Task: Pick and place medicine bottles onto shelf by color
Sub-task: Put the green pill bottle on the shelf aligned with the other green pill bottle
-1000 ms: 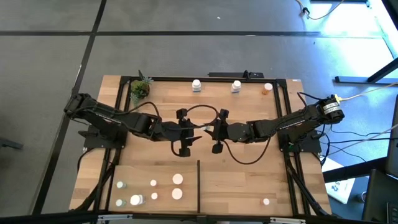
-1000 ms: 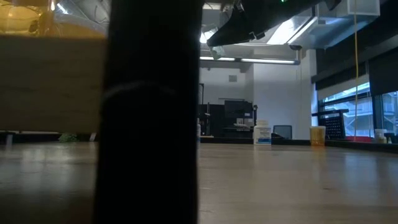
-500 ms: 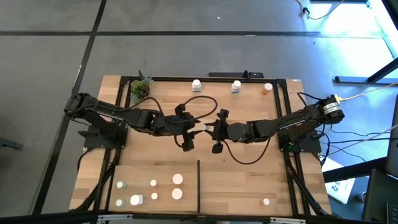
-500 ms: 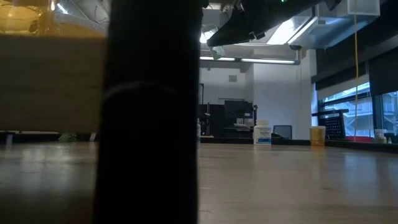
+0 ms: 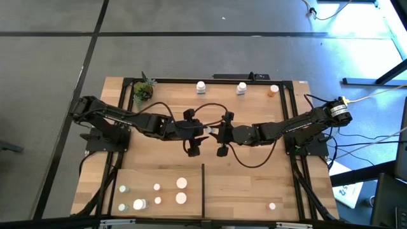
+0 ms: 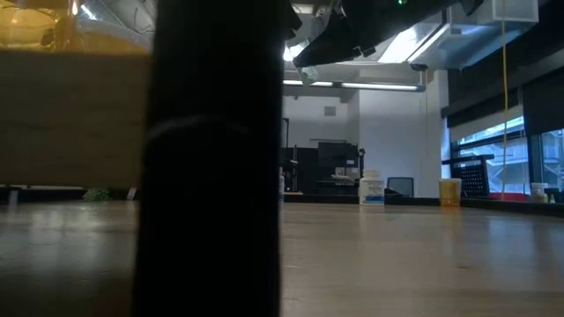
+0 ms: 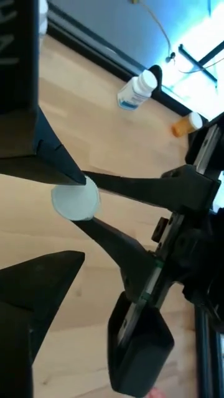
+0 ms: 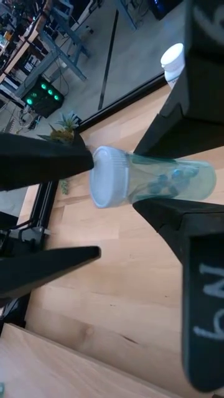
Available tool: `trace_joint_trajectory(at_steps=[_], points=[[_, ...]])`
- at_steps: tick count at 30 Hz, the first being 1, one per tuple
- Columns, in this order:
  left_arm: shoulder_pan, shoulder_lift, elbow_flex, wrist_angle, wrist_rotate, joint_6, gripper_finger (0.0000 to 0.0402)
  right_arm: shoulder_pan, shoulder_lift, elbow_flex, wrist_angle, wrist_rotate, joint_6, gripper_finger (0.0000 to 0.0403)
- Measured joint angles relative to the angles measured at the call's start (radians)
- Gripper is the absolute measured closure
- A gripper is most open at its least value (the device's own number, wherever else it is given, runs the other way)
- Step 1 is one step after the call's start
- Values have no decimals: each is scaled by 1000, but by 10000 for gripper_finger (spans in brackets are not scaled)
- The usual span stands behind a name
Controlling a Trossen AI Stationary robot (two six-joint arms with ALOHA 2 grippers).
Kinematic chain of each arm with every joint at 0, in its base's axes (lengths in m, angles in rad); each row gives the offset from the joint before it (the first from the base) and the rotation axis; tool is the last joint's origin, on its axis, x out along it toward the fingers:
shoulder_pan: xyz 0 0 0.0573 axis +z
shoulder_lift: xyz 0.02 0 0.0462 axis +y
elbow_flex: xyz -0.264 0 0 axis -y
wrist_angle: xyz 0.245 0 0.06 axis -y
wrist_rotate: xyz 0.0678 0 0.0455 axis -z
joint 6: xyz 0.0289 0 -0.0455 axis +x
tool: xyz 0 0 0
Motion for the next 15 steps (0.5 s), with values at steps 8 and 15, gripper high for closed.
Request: trace_joint_trajectory(at_steps=[8, 15], points=[[-8, 0, 0, -1, -3, 99, 225, 0, 0, 0, 0, 0, 0, 306], [-36, 0, 0, -1, -82, 145, 225, 0, 0, 0, 0, 0, 0, 306]])
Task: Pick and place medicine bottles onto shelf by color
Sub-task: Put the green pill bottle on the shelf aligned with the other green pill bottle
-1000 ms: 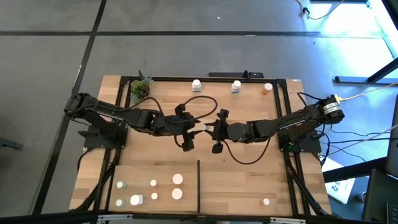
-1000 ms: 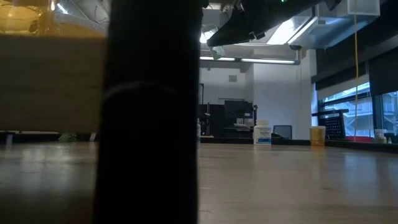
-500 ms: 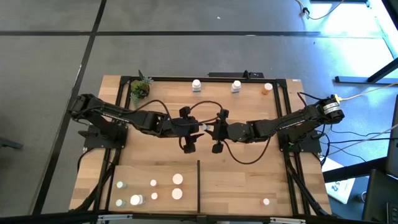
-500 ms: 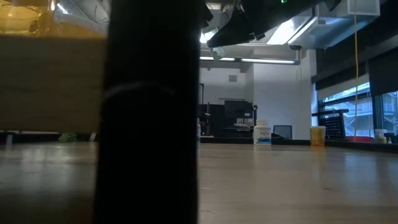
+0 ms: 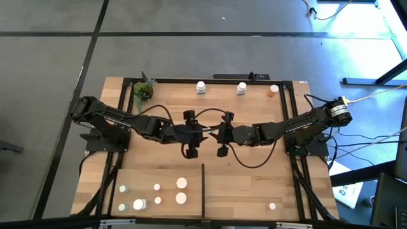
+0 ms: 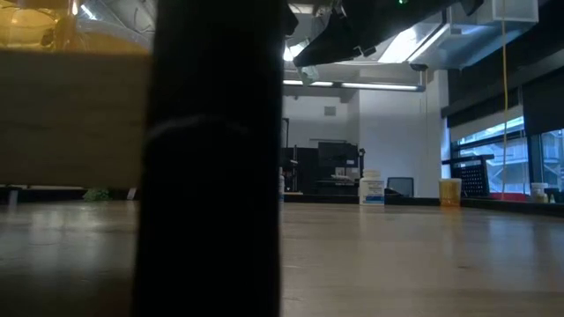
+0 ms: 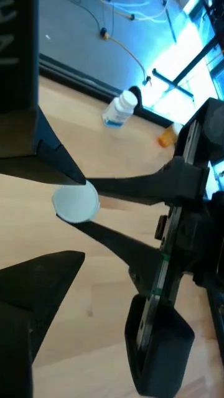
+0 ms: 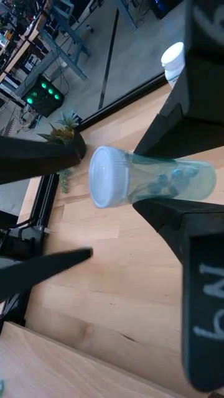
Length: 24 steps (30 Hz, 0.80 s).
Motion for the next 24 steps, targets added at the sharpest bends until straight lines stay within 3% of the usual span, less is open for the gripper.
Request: trace_joint_trajectory(at_steps=[24], points=[[30, 14, -3, 0, -6, -3, 225, 0, 0, 0, 0, -12, 0, 306]])
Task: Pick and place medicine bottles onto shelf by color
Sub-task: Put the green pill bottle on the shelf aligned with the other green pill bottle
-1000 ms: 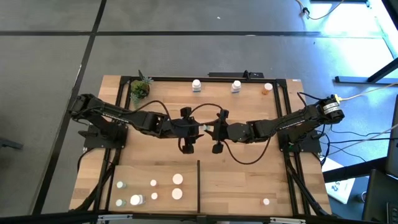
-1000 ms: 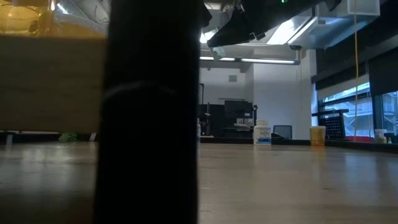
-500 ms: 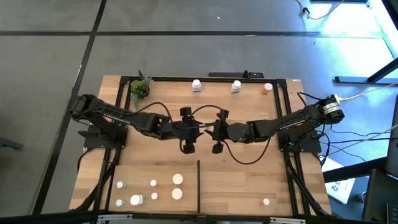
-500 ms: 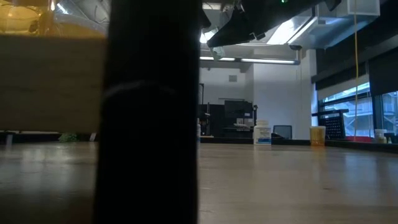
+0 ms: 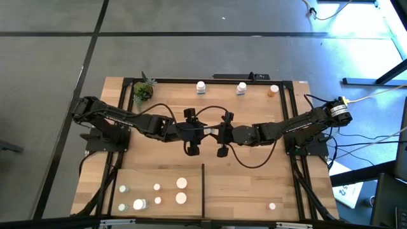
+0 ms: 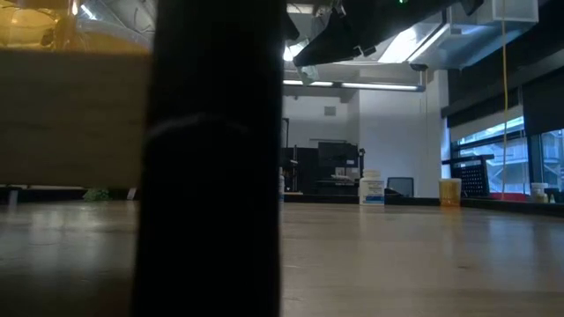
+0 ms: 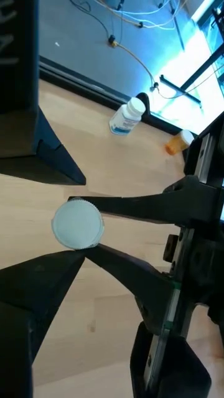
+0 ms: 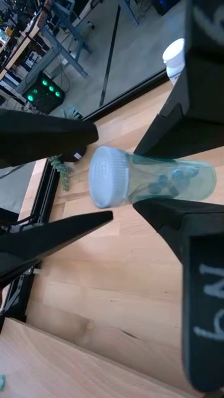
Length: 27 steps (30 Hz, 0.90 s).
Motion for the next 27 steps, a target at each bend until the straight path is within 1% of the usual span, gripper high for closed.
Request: trace_joint_trajectory(at_steps=[6, 14, 18, 21, 23, 27], points=[[0, 0, 0, 0, 20, -1, 225, 0, 0, 0, 0, 1, 0, 306], [0, 0, 0, 0, 21, 1, 225, 0, 0, 0, 0, 2, 0, 306], [0, 19, 2, -6, 18, 6, 225, 0, 0, 0, -1, 2, 0, 306], [0, 35, 5, 21, 15, 30, 225, 0, 0, 2, -1, 2, 2, 306], [0, 39, 1, 5, 15, 45, 225, 0, 0, 2, -5, 1, 3, 306], [0, 47, 3, 32, 14, 47, 225, 0, 0, 2, -5, 0, 3, 306]])
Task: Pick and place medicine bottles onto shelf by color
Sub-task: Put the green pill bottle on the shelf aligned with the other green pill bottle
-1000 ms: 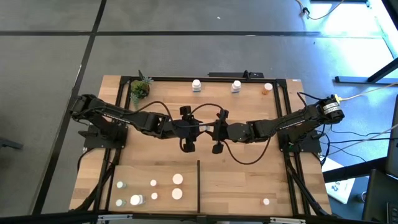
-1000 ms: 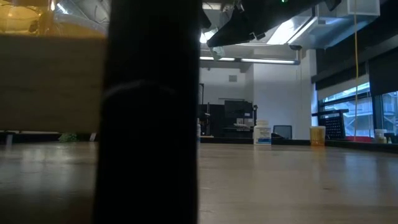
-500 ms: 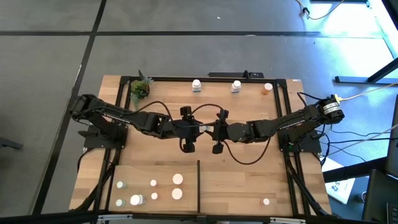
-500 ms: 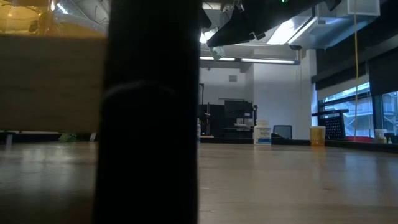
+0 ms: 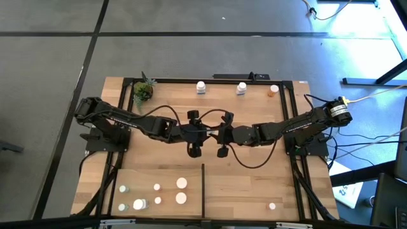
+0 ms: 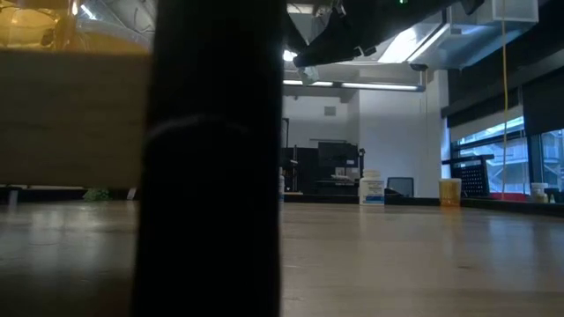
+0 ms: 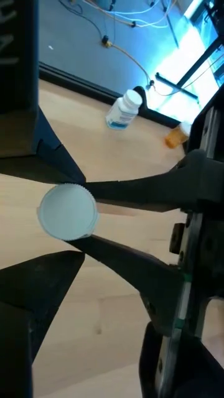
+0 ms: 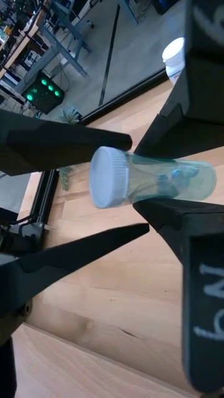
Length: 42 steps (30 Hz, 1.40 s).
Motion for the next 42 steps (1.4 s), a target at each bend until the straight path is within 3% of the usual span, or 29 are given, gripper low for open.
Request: trace_joint_trajectory(at_steps=[26, 37, 42], points=[[-7, -11, -1, 7, 0, 9, 228, -1, 0, 0, -2, 0, 0, 306], [-9, -11, -1, 4, -27, 85, 288, -1, 0, 0, -2, 1, -1, 306], [-9, -11, -1, 4, -29, 86, 297, -1, 0, 0, -2, -2, 4, 306]])
